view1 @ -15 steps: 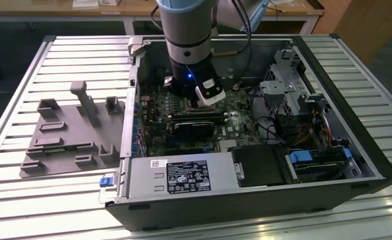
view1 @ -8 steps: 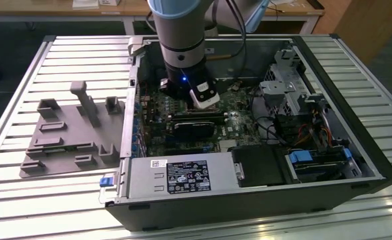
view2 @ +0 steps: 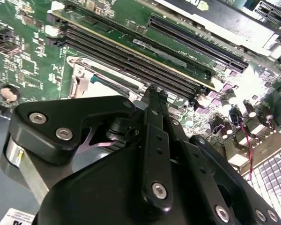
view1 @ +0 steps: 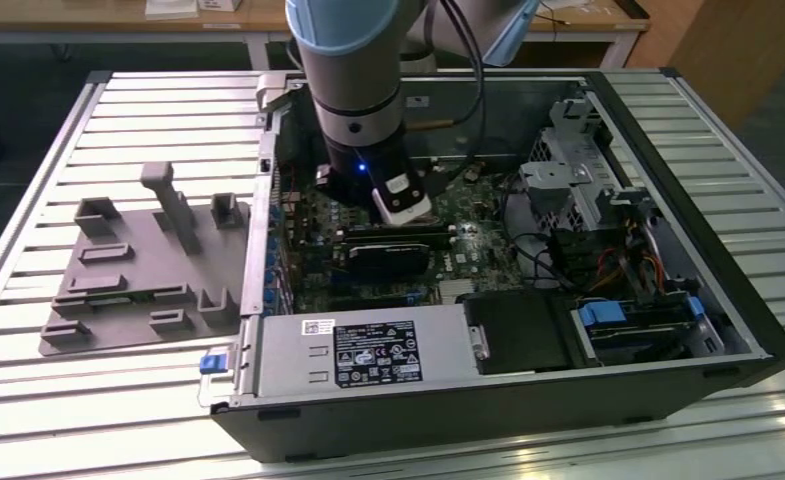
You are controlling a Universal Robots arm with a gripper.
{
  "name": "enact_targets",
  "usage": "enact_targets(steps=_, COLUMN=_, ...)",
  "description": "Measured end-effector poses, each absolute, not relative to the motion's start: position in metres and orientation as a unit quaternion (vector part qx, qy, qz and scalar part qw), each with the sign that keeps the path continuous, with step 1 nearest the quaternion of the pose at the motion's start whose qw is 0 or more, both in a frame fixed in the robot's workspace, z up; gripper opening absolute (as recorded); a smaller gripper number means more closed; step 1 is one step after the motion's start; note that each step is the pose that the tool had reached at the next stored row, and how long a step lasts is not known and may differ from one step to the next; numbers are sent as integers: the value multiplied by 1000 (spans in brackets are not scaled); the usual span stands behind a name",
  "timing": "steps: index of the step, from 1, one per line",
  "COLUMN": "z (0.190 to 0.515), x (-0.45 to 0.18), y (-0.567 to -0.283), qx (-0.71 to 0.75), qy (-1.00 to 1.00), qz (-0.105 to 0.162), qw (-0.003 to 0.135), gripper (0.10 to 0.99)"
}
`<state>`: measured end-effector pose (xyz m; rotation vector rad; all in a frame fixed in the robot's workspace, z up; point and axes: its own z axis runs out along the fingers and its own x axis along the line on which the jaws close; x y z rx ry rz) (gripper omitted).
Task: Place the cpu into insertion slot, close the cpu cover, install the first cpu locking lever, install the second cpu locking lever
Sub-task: 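Install the second cpu locking lever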
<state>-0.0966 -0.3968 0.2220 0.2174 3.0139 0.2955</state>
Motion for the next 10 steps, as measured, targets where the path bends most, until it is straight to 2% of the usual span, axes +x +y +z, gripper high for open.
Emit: enact_targets(steps=10, z=212, x=-97, y=-398, qx=72, qy=989, qz=121, qw=51, gripper=106)
